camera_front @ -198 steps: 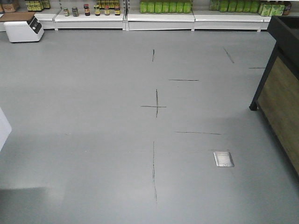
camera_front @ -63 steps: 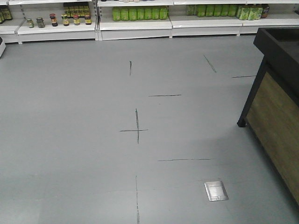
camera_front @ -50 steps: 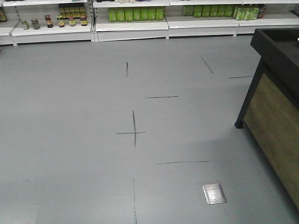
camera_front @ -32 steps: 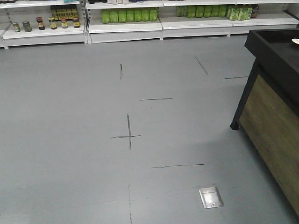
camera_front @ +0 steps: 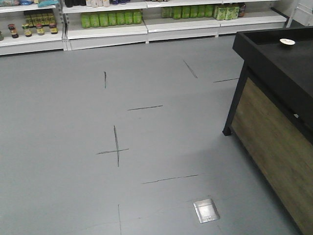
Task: Pick three apples into basket with both arms
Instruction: 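Turn the base and approach the table holding the light-blue basket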
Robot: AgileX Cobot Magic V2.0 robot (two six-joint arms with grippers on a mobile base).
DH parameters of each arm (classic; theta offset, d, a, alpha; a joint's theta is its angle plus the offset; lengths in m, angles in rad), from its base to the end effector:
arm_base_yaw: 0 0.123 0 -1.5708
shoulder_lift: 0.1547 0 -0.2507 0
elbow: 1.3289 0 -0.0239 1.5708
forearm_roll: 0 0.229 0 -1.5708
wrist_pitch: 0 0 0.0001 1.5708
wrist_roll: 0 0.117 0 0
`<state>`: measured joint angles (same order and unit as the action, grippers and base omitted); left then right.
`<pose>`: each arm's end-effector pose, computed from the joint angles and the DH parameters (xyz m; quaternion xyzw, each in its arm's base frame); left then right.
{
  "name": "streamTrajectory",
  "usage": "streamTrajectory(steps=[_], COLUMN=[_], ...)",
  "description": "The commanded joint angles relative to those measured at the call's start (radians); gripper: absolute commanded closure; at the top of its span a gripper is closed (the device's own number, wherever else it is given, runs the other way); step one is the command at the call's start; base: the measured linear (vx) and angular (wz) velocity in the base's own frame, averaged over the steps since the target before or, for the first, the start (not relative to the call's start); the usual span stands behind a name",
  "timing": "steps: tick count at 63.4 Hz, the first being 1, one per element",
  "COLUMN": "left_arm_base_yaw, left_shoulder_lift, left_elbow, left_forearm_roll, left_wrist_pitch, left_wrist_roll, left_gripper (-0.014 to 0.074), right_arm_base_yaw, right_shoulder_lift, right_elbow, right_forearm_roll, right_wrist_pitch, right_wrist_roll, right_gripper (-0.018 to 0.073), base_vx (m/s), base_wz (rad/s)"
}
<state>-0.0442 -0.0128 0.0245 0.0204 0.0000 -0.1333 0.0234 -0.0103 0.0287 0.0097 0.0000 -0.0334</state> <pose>0.0949 -0.0042 0.2083 -0.0234 0.6795 -0.0575 0.7310 0.0954 0.0022 0.2066 -0.0161 0.6822 -0.0001 0.7310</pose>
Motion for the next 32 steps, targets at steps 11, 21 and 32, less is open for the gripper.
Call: streamTrajectory(steps=[11, 21, 32], left_arm_base_yaw=[-0.003, -0.003, -0.003], left_shoulder_lift=[-0.013, -0.013, -0.013], left_elbow=[0.023, 0.023, 0.023], left_forearm_roll=[-0.005, -0.005, -0.005], left_wrist_pitch=[-0.066, -0.066, -0.066], left_wrist_roll=[-0.009, -0.009, -0.009], left_gripper=[0.0603, 0.0603, 0.0603], right_arm_base_yaw=[0.001, 0.001, 0.001], right_shoulder_lift=[-0.011, -0.011, -0.011], right_elbow=[0.015, 0.015, 0.015], right_forearm_roll=[-0.01, -0.01, -0.01], right_wrist_pitch=[-0.071, -0.071, -0.071], right_wrist_roll=[-0.004, -0.004, -0.004], right_gripper=[0.0568, 0.0568, 0.0568], base_vx=[0.09, 0.09, 0.1], base_wz=[-0.26, -0.33, -0.4])
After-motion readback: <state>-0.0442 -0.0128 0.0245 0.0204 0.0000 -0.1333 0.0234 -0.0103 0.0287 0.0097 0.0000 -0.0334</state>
